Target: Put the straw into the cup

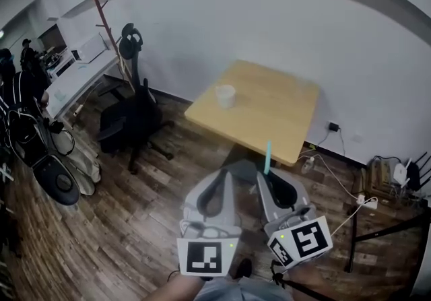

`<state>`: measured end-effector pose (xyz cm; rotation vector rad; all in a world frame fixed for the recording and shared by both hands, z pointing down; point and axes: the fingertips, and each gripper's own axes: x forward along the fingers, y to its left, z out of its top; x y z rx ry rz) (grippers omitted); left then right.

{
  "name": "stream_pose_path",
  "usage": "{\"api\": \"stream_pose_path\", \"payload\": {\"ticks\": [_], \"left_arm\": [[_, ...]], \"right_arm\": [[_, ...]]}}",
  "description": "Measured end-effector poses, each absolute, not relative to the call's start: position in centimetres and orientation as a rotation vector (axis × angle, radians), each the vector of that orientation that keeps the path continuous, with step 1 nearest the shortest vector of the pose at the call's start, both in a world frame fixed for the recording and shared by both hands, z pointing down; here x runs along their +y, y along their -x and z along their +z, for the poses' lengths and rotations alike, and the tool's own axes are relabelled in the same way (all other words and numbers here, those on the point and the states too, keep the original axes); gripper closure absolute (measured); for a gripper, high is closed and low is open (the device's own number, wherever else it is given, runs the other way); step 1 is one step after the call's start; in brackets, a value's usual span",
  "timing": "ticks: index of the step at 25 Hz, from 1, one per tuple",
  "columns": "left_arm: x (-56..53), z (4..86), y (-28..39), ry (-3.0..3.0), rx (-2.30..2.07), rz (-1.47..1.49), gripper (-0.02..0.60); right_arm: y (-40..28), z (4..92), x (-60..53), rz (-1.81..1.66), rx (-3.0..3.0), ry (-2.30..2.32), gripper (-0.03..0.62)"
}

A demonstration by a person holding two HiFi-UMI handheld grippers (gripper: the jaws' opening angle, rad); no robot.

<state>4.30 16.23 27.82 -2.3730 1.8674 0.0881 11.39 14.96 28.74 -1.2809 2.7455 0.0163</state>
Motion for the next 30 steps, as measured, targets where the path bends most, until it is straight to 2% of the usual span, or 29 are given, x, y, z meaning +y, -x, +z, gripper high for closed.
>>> {"api": "stream_pose_path", "payload": {"ticks": [13, 30], "left_arm": [[10.2, 32.4, -0.2, 2.425, 1.951, 0.030, 0.563], [-4.2, 29.8, 7.3, 2.474, 1.821, 0.116, 0.563]], "right_arm": [[-8.0, 32.9, 9.2, -0.087, 2.797, 1.306, 0.565], [-0.7, 29.8, -4.2, 0.006, 2.738, 1.403, 0.565]]}}
